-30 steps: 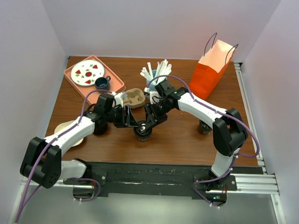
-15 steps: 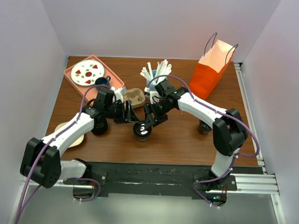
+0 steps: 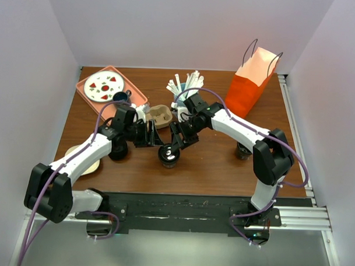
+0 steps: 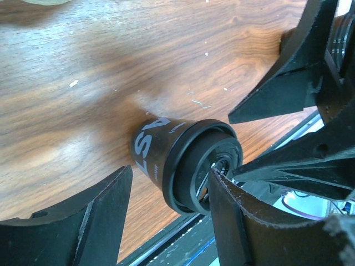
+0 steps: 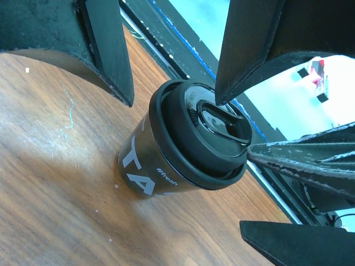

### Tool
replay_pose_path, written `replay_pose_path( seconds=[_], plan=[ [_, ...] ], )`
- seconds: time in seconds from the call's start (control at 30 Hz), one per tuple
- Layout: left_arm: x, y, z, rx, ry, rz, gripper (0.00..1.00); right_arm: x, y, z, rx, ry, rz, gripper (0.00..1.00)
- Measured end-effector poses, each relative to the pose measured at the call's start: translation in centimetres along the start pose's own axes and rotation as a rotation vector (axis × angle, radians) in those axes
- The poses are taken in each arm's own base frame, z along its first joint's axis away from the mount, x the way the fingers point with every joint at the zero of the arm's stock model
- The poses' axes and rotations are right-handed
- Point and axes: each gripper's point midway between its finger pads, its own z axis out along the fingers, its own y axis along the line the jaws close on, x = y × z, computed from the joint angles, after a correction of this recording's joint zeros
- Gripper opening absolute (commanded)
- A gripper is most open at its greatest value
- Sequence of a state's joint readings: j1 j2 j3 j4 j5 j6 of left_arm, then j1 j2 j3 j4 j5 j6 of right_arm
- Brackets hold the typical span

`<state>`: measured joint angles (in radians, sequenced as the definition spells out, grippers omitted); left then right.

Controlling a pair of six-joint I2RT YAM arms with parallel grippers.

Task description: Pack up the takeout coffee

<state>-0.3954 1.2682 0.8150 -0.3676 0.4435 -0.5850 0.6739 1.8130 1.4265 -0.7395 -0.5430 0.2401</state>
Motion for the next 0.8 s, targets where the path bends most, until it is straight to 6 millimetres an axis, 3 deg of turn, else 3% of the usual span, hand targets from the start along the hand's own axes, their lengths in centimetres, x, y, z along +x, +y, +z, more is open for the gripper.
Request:
replay_pose_path(
  seconds=[0.33,0.67,0.8],
  plan=[
    [0.2,0.4,0.0,-0.019,0.006,-0.003,0.59,0.1,-0.3,1.7,-0.031,0.030,0.039,0.61],
    [0.8,0.8,0.2,-0.026,0.018,-0.009,0.56,-0.2,0.2,2.1,-0.064,0.014,0.042,0.43],
    [0.9,0.9,0.2,-0.028,0.022,-0.005,0.56,-0.1,0.4,2.2,-0.083,0.006,0.041,0.42]
  ],
)
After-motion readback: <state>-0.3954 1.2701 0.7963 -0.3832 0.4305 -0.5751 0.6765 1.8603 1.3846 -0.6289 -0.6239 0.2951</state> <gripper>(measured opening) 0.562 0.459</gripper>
